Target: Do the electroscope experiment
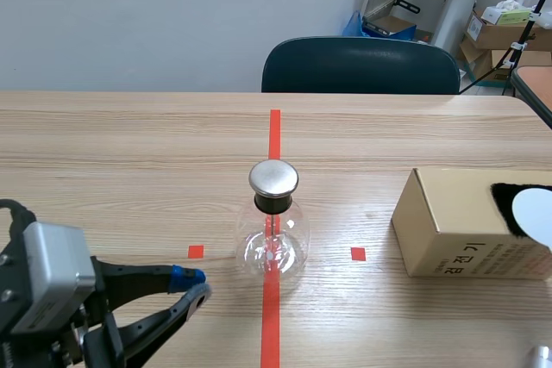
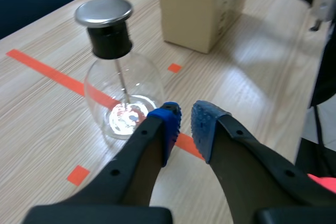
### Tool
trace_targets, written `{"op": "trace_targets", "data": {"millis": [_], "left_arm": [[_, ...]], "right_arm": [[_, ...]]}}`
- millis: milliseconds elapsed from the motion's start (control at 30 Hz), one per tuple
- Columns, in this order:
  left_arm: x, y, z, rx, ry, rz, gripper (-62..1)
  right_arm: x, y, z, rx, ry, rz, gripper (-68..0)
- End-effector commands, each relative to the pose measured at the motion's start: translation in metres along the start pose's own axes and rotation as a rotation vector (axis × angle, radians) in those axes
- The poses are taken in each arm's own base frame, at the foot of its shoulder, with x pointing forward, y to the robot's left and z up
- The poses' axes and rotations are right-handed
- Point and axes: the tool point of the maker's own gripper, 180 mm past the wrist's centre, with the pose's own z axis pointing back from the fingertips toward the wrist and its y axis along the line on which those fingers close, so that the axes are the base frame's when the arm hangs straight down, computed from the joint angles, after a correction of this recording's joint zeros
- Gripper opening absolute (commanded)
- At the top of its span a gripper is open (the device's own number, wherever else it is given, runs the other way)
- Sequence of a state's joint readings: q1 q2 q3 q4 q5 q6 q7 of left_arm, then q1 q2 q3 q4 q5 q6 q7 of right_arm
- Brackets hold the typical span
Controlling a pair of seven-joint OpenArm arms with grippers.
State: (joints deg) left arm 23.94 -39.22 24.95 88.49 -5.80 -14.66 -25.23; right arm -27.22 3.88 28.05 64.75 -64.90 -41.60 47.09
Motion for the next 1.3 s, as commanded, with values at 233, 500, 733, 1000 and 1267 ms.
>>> {"op": "trace_targets", "data": {"millis": [233,500,733,1000,1267], "left_arm": [[-0.028,0.033,-0.017,0.091,0.024,-0.016,-56.5],[-0.043,0.055,-0.030,0.133,0.019,-0.043,-56.9],[-0.050,0.050,-0.042,0.074,0.017,-0.073,-56.9],[-0.059,0.041,-0.055,0.042,0.038,-0.117,-56.9],[-0.058,0.040,-0.056,0.041,0.034,-0.116,-56.8]], "right_arm": [[-0.017,-0.101,-0.027,-0.201,0.111,0.053,-65.7],[0.015,-0.151,-0.049,-0.328,0.179,0.018,-65.7],[0.061,-0.155,-0.065,-0.342,0.162,-0.005,-65.7],[0.121,-0.153,-0.080,-0.308,0.033,-0.011,-65.7],[0.151,-0.129,-0.082,-0.218,-0.048,-0.043,-65.7]]}}
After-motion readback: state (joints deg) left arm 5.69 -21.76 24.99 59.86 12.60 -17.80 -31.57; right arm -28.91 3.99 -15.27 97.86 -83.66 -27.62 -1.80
